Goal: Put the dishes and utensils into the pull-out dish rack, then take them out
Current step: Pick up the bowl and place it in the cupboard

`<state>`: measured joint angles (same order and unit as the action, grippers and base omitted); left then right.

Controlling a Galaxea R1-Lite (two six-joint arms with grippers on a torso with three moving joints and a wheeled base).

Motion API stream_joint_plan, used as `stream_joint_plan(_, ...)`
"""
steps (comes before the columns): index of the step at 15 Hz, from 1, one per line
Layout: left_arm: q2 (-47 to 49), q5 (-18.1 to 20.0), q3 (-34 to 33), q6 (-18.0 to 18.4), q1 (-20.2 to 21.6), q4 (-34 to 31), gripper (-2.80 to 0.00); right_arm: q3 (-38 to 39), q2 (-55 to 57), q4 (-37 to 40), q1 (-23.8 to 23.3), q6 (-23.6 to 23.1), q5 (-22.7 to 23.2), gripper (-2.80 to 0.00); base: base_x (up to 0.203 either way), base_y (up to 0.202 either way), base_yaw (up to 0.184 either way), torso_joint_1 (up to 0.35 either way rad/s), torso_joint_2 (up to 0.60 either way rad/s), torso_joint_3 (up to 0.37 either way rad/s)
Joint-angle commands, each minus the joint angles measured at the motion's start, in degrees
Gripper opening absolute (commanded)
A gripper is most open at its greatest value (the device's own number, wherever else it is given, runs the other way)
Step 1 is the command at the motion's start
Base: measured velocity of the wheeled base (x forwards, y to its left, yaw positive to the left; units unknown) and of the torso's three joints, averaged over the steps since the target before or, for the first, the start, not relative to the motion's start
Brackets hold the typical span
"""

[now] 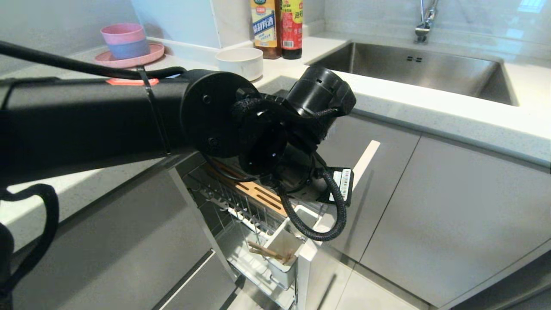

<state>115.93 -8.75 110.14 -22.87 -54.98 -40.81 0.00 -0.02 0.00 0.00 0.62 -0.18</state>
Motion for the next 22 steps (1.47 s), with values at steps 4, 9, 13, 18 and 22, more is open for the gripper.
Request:
stream_joint_plan(4, 0.43, 0.05, -0.02, -1.39, -1.72, -0.2, -2.8, 0.09, 0.02, 0.0, 0.0, -0.01, 0.01, -2.8, 0.0, 0.0, 0.0, 0.0, 0.0, 0.0)
stream_joint_plan(9, 0.43, 0.02, -0.02, -2.53, -3.38, 0.03, -2.8, 0.09, 0.02, 0.0, 0.0, -0.01, 0.01, -2.8, 0.0, 0.0, 0.0, 0.0, 0.0, 0.0)
stream_joint_plan(13, 0.43, 0.05, -0.02, -4.11, -4.99, 0.38, -2.8, 0.09, 0.02, 0.0, 0.0, -0.01, 0.01, -2.8, 0.0, 0.0, 0.0, 0.0, 0.0, 0.0)
stream_joint_plan(18, 0.54, -0.25, -0.02, -4.29, -5.3, 0.38, -2.8, 0.09, 0.02, 0.0, 0.0, -0.01, 0.01, -2.8, 0.0, 0.0, 0.0, 0.0, 0.0, 0.0)
stream_joint_plan(22, 0.61, -4.02, -0.02, -4.0, -3.78, 0.21, -2.8, 0.09, 0.02, 0.0, 0.0, -0.01, 0.07, -2.8, 0.0, 0.0, 0.0, 0.0, 0.0, 0.0)
